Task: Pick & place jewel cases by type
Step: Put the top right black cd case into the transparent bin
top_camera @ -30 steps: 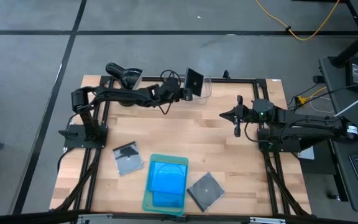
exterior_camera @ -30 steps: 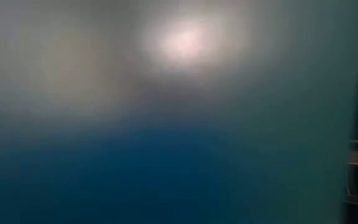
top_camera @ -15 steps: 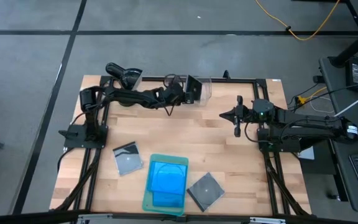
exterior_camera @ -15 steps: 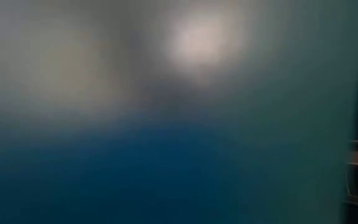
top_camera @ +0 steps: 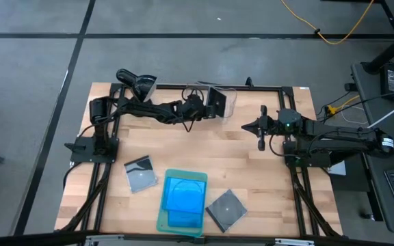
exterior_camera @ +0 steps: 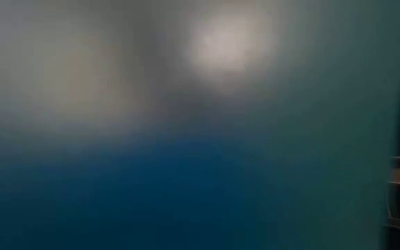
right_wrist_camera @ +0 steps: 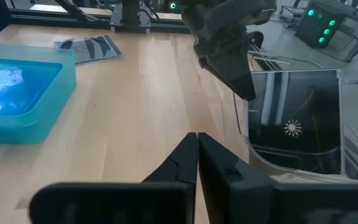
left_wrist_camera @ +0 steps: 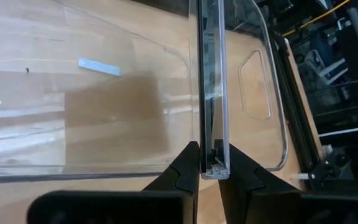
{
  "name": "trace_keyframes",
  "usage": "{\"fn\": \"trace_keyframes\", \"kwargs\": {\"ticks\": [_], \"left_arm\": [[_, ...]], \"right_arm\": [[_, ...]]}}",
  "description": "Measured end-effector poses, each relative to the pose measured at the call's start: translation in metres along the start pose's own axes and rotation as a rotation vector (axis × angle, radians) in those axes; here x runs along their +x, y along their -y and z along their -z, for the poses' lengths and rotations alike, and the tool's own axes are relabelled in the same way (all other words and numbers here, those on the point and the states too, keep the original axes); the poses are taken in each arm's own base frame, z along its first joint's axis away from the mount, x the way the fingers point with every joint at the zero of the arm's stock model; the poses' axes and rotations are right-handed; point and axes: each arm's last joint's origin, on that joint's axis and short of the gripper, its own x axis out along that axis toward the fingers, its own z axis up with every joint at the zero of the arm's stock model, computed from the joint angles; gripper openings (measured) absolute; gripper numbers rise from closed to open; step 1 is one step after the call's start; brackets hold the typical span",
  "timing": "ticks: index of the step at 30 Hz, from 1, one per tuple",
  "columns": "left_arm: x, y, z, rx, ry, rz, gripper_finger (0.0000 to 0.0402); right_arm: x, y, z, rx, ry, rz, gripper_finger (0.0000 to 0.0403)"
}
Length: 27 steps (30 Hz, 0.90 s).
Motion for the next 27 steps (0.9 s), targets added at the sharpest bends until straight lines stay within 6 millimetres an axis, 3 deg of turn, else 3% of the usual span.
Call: {"fn": "trace_keyframes", "kwargs": {"ticks": [7,13,22,27], "left_arm": [[0.000,-0.001,0.000,-0.012,-0.003,-0.005,0.0050],[0.000,-0.001,-0.001,0.014,-0.001,-0.005,0.0075],[-0.010,0.009,-0.007,0.079,-0.027,0.062,0.0144],[-0.017,0.011,-0.008,0.091,-0.024,0.044,0.0180]], "right_arm": [[0.000,-0.001,0.000,0.001,0.002,-0.017,0.0005],[0.000,-0.001,0.001,0.006,-0.005,-0.019,0.0019],[0.000,-0.002,0.005,0.010,-0.043,-0.036,0.0005],[0.000,-0.002,0.005,0.009,-0.043,-0.045,0.0017]]}}
